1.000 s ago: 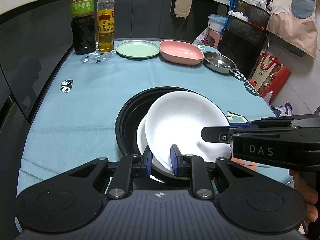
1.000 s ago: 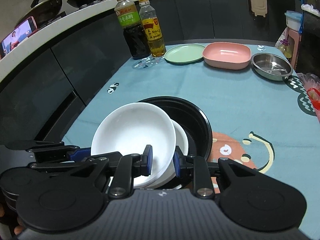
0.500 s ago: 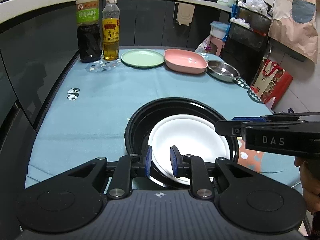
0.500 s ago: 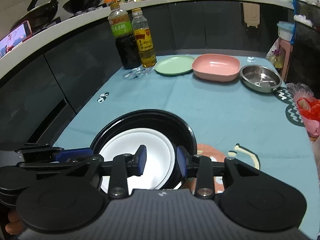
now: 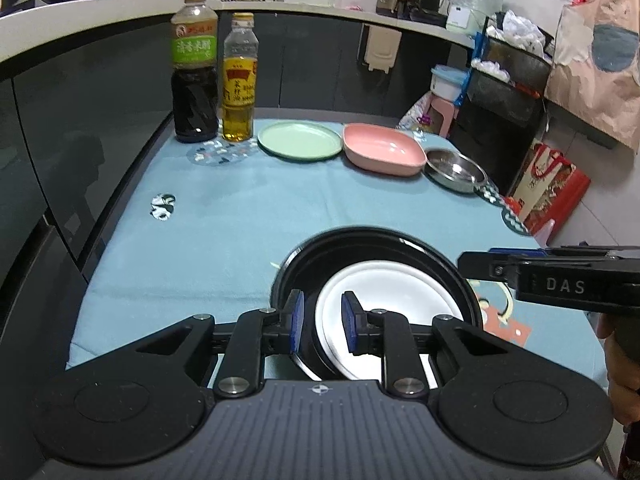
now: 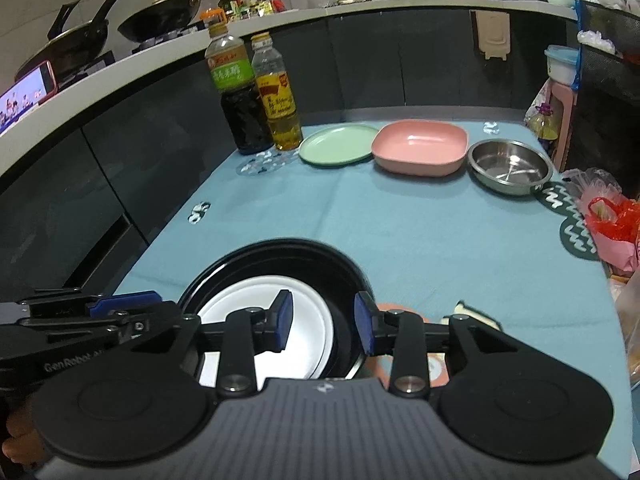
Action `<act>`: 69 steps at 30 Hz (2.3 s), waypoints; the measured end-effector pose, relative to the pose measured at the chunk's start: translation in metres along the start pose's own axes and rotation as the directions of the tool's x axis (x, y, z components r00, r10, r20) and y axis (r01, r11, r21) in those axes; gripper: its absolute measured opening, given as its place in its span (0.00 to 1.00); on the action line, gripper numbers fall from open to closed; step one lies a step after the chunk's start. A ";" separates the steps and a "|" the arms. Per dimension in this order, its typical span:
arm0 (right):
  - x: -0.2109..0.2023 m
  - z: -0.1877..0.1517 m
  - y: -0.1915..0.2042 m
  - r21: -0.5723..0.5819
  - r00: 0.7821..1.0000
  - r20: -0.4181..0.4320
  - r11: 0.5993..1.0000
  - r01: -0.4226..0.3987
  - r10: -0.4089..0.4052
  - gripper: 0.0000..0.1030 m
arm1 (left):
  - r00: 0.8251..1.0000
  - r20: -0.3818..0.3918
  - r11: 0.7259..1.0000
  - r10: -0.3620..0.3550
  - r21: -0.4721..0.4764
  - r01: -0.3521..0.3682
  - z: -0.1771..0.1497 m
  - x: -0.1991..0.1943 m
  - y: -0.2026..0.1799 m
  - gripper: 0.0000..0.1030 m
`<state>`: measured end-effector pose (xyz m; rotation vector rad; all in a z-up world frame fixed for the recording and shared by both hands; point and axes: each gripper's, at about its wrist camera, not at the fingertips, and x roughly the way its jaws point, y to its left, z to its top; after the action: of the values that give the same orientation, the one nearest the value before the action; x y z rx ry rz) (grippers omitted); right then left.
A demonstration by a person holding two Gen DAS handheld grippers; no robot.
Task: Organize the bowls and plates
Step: 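Lower the small white bowl into the large white bowl and open both grippers, then move both grippers toward the rim of the green plate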
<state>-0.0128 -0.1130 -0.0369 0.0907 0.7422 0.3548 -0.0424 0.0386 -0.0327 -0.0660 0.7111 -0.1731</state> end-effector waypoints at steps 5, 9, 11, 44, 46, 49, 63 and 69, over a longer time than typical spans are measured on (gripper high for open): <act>-0.001 0.007 -0.006 0.000 1.000 0.019 1.000 0.012 -0.012 0.32 | 0.999 0.021 0.999 0.028 -0.023 -0.028 0.008 0.001 0.008 0.19; -0.001 0.010 -0.012 0.009 0.999 0.038 1.000 0.009 -0.009 0.32 | 0.999 0.026 0.998 0.046 -0.050 -0.045 0.014 0.005 0.016 0.19; 0.000 0.012 -0.016 0.016 0.999 0.055 1.000 0.001 -0.002 0.32 | 0.998 0.029 0.997 0.057 -0.061 -0.055 0.016 0.007 0.019 0.19; 0.067 0.082 -0.054 0.039 0.999 0.048 0.999 -0.006 0.004 0.32 | 0.990 0.007 0.983 0.138 -0.127 -0.136 0.102 0.131 0.058 0.24; 0.076 0.092 -0.057 0.046 0.999 0.042 0.999 -0.009 0.007 0.32 | 0.990 0.002 0.980 0.141 -0.141 -0.140 0.110 0.142 0.061 0.24; 0.089 0.105 -0.059 0.057 1.000 0.027 0.998 -0.012 0.011 0.32 | 0.989 0.000 0.976 0.148 -0.162 -0.146 0.123 0.160 0.065 0.25; 0.137 0.120 -0.068 0.067 0.999 -0.045 0.998 -0.015 0.018 0.32 | 0.988 -0.088 0.935 0.127 -0.322 -0.149 0.157 0.245 0.092 0.27; 0.159 0.145 -0.076 0.060 0.999 -0.013 0.997 -0.038 0.039 0.32 | 0.987 -0.106 0.922 0.122 -0.356 -0.152 0.161 0.261 0.101 0.28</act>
<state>0.2145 -0.1223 -0.0485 0.1592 0.7665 0.3699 0.2712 0.0913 -0.0906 -0.3650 0.8212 0.0937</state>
